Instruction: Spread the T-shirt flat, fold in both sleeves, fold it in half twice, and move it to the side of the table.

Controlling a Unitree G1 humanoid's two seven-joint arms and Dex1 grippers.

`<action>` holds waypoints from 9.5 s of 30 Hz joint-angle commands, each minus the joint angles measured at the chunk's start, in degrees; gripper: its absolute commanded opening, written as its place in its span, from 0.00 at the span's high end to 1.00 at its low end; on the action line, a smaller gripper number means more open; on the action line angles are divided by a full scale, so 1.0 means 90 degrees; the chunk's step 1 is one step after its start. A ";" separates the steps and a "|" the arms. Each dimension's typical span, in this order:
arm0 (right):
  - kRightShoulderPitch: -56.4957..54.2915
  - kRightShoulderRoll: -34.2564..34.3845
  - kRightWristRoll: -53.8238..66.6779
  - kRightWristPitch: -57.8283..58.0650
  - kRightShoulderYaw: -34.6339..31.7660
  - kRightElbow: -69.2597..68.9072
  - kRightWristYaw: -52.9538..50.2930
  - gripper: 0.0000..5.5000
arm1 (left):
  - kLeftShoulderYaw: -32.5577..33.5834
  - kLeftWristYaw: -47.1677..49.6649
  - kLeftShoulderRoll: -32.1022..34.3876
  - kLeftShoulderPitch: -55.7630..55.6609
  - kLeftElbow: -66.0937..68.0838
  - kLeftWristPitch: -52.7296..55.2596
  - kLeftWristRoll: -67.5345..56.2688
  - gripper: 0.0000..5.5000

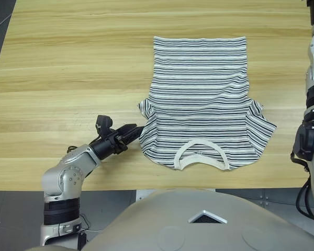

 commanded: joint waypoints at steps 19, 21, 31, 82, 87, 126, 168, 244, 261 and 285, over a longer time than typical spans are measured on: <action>0.0087 0.0052 -0.0057 -0.0001 0.0096 0.0154 -0.0034 0.56 | -0.0666 0.0090 0.0084 0.0117 0.0078 -0.0099 0.0532 0.98; 0.0050 0.0072 -0.0064 0.0009 0.0111 0.0193 -0.0035 0.56 | -0.0712 0.0096 0.0094 0.0119 0.0071 -0.0136 0.0570 0.98; 0.0000 0.0129 -0.0076 -0.0005 0.0184 0.0318 -0.0089 0.56 | 0.0345 -0.0180 0.0039 -0.0289 0.0047 -0.0654 0.0093 0.98; 0.0056 0.0187 -0.0124 -0.0060 0.0289 0.0388 -0.0090 0.56 | 0.0861 -0.0249 0.0194 -0.0173 0.1009 0.1546 -0.1284 0.47; 0.0067 0.0180 -0.0147 -0.0067 0.0293 0.0394 -0.0125 0.56 | 0.0806 -0.0092 0.0163 -0.0347 0.0945 0.1657 -0.1284 0.47; 0.0056 0.0382 -0.0313 -0.0108 0.0525 0.0573 -0.0122 0.56 | -0.1951 -0.0487 0.0564 -0.0549 -0.0104 -0.2699 0.3309 0.98; 0.0048 0.0720 -0.0397 -0.0080 0.0759 0.0792 -0.0067 0.56 | -0.4900 -0.1515 0.0991 -0.3127 -0.0416 -0.2778 0.6098 0.98; 0.4014 -0.2337 0.2630 0.5278 0.0270 -0.0775 0.9433 0.87 | -0.2202 0.2029 -0.0023 -0.1405 -0.0477 -0.4347 0.6879 0.57; 0.3875 -0.2369 0.3651 0.5330 0.0270 -0.2106 0.9821 0.97 | -0.2577 0.1877 -0.0016 -0.1448 -0.0122 -0.4482 0.7129 0.57; 0.3873 -0.2069 0.3569 0.5598 0.1636 -0.4785 0.9745 0.90 | -0.2750 0.1843 -0.0072 -0.1648 0.0428 -0.4622 0.7244 0.57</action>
